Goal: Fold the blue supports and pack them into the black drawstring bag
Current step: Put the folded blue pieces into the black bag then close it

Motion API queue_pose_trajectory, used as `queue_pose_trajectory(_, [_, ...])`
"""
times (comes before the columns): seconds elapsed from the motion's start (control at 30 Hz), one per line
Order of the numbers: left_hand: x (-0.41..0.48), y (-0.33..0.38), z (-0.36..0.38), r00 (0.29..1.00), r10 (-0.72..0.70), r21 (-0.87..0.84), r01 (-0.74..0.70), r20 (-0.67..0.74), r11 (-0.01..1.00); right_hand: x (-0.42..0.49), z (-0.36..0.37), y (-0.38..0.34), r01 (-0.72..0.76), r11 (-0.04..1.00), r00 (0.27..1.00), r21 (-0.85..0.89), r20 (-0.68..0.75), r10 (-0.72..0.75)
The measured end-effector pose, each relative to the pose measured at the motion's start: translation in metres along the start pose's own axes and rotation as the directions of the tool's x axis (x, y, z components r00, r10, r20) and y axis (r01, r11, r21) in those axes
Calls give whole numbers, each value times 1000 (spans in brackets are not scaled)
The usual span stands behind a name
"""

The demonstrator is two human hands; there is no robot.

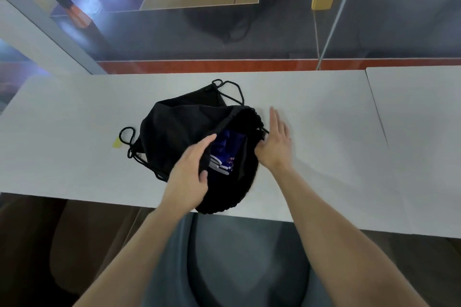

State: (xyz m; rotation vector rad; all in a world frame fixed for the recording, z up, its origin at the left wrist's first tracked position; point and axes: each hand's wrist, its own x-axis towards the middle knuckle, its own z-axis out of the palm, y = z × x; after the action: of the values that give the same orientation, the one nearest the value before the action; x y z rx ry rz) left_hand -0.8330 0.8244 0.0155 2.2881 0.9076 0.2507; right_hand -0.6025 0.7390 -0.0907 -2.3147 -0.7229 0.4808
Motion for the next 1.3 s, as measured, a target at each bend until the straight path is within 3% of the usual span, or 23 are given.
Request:
queue_pose_trajectory(0.07, [-21,-3,21,994,3,45,-8,110,999,16,-8,-6,120,989,976,-89,195,-101])
queue_pose_trajectory(0.13, [-43,-14,43,985,14,217,-51,172,975,22,-15,-11,190,964,935,-185,333,-121])
queue_pose_trajectory(0.2, [-60,-30,61,989,35,451,-96,142,887,22,-20,-7,217,943,920,-253,375,-111])
queue_pose_trajectory(0.27, [-72,-42,70,997,-33,590,-16,71,807,18,-21,1,265,915,897,-304,425,-119])
queue_pose_trajectory(0.37, [-80,-51,73,989,-148,632,127,-20,765,7,-23,15,378,855,847,-354,505,-165])
queue_pose_trajectory(0.43, [-81,-58,69,988,-146,607,144,-47,781,-1,-23,24,443,819,826,-365,521,-215])
queue_pose_trajectory(0.67, [-76,-58,28,968,-95,490,200,-231,848,-29,-27,30,560,712,802,-422,493,-338])
queue_pose_trajectory(0.9, [-62,-45,-24,926,-96,392,247,-366,886,-51,-54,-6,451,848,887,-276,238,-395])
queue_pose_trajectory(1.07, [-51,-34,-65,902,-23,383,206,-431,900,-56,-91,-48,401,882,913,-247,190,-362])
queue_pose_trajectory(1.3, [-33,-6,-119,909,90,398,88,-408,913,-71,-142,-106,377,891,926,-251,76,-371])
